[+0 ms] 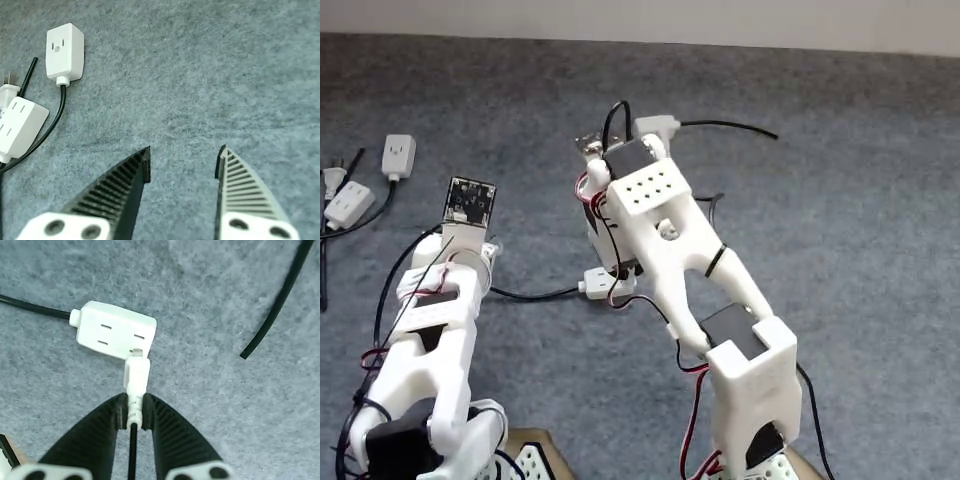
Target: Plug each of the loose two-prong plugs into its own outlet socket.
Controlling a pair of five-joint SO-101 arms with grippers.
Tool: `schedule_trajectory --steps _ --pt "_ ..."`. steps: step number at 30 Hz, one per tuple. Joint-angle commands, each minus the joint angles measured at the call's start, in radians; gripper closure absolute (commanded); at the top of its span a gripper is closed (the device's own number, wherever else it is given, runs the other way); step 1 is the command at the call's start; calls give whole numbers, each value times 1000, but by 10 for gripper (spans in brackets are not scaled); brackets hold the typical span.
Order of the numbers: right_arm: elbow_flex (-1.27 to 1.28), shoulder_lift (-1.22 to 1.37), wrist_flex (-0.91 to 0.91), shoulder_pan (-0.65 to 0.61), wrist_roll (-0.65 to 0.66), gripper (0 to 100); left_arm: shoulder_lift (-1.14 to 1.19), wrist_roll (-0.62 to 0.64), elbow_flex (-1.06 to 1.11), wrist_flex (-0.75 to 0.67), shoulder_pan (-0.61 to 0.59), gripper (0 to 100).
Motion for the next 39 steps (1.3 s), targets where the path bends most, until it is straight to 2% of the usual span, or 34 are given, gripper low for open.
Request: schedule_trajectory --steps 1,16,39 --pt "-30 -51 21 12 5 992 -21 8 -5 -18 13 779" --pt "-30 -51 -51 12 11 992 -21 8 -5 -17 12 779" --pt "-79 67 15 -1 11 992 -21 6 -5 -17 10 779"
